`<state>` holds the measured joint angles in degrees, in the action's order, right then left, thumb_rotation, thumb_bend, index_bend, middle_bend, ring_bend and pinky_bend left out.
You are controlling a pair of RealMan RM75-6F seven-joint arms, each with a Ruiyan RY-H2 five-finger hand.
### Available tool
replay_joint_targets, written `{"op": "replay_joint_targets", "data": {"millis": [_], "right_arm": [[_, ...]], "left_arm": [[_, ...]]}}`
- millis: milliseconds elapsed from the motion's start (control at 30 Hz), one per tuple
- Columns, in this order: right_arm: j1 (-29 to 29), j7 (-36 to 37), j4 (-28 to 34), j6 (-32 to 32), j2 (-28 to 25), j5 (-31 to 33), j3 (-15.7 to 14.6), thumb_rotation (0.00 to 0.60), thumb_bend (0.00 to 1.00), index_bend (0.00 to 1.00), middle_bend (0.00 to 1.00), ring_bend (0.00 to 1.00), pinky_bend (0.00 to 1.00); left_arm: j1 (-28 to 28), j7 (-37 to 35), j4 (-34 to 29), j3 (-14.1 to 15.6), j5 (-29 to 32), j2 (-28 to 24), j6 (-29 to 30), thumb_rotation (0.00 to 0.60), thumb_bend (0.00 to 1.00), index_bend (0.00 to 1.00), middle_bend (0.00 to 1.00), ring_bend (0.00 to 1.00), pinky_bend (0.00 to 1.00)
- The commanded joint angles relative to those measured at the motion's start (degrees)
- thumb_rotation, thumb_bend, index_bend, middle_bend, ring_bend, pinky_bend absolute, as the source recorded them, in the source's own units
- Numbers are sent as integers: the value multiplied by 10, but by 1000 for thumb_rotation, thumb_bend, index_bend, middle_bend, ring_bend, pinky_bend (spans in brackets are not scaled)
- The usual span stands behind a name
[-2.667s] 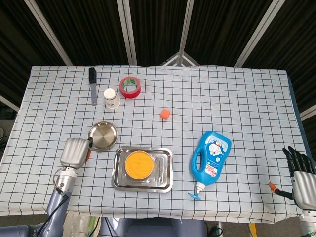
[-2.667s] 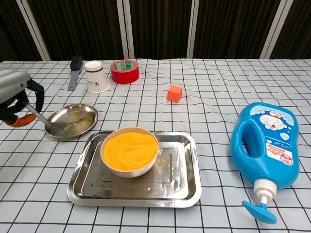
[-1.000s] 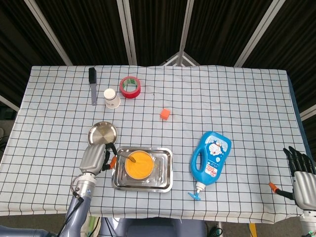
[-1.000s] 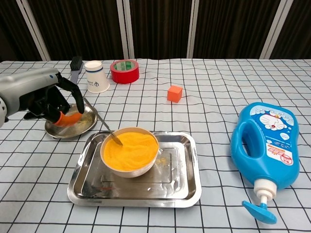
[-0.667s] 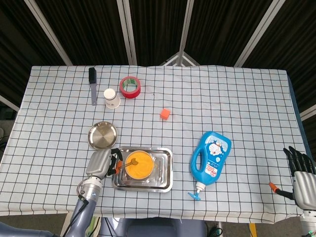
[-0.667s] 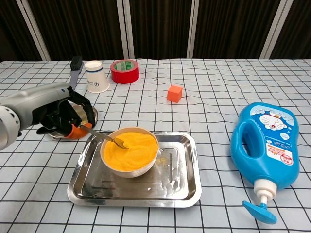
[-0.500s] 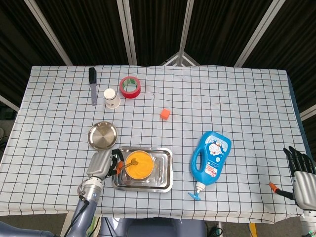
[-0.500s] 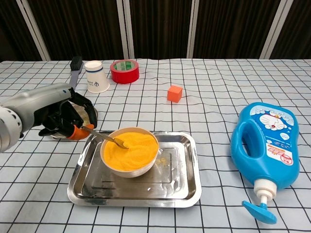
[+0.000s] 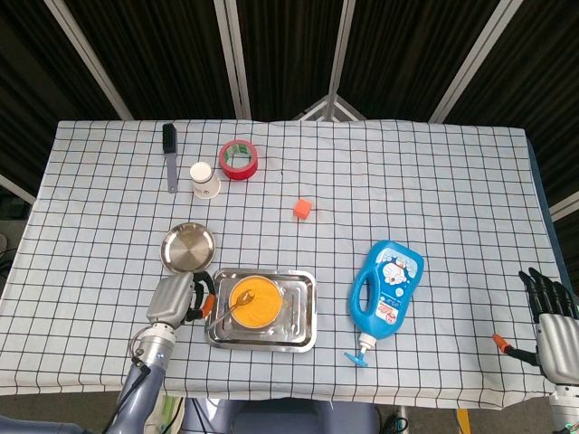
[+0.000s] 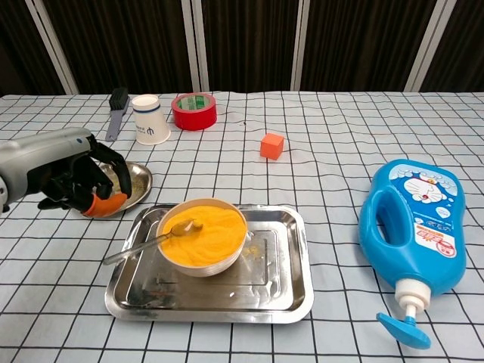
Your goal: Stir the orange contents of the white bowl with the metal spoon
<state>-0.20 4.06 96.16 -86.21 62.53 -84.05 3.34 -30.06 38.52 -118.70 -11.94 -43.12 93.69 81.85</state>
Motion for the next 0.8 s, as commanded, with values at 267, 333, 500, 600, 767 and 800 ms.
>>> {"op": "replay_joint_targets", "data": {"millis": [267,333,500,600,767,800], "right_arm": [[0,-1,1,1,0,2,0,600,202,0,0,0,0],[0,-1,2,1,0,2,0,600,201,0,0,0,0],[0,1,1,3,-1,3,0,600,201,0,0,0,0],[0,1,1,3,-1,3,0,600,202,0,0,0,0],[0,1,2,4,-1,5,0,600,203,0,0,0,0],[0,1,2,4,-1,6,1,600,202,0,0,0,0]], "left_arm": [[10,-45,-2,-4,-13,-40,-17,600,237,418,573,771,879],[12,-53,-6,-8,-15,-49,-15,600,237,413,569,764,871],[23,-65,-13,-5,-30,-84,-9,600,237,407,555,705,795],[35,-79,-18,5,-47,-110,-7,600,237,404,544,661,733],[68,-115,-20,37,-104,-168,1,600,238,377,453,498,553],[76,-124,-17,46,-119,-179,2,600,238,370,421,455,506]]}}
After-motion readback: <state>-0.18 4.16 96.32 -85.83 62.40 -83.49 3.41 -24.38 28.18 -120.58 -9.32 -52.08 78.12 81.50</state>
